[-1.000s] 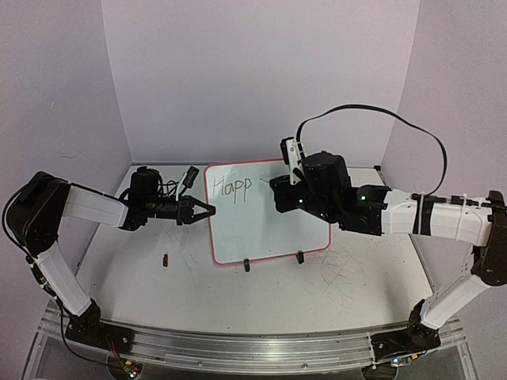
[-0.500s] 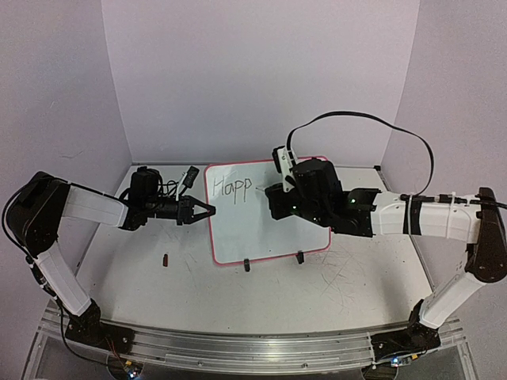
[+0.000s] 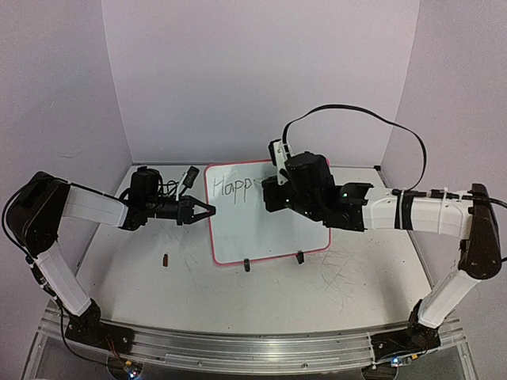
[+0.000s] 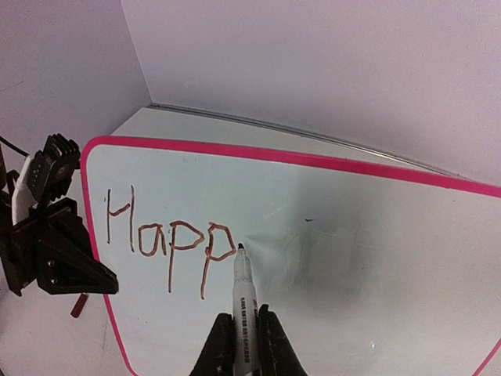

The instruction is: Write a sentence on the whiteboard

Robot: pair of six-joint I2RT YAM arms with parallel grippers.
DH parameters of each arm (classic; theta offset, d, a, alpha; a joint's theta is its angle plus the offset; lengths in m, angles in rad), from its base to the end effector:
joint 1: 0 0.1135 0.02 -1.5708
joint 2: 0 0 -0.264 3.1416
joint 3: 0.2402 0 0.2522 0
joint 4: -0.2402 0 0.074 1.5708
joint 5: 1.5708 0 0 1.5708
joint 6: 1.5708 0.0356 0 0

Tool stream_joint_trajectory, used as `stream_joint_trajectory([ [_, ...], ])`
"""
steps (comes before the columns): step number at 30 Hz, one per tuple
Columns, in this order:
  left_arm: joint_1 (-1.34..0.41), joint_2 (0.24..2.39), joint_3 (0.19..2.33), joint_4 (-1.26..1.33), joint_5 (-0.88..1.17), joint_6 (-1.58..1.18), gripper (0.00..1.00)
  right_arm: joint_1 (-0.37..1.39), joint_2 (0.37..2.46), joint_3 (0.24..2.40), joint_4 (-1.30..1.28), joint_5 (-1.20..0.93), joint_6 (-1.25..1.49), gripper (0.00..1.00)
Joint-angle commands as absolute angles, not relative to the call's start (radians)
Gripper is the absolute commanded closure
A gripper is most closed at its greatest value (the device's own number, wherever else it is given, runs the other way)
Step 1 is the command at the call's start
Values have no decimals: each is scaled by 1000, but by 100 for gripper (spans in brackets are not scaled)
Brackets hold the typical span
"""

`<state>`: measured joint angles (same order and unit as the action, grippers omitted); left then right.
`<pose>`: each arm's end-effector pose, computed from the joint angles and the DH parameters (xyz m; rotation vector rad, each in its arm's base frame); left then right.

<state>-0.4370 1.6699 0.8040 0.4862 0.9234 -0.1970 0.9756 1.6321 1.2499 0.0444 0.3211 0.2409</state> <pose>0.2953 -0.1693 0.1931 0.8674 1.8178 -1.3055 0.2266 0.3146 0.3056 -0.4819 1.8634 0.5202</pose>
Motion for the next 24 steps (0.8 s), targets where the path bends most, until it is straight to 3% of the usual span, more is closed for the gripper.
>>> stream_joint_trajectory([
  [1, -442, 1660, 828, 437, 873, -146, 100, 969, 1653, 1315, 67, 360, 250, 100],
  [24, -441, 1656, 830, 436, 876, -144, 100, 957, 1686, 1333, 63, 381, 272, 100],
])
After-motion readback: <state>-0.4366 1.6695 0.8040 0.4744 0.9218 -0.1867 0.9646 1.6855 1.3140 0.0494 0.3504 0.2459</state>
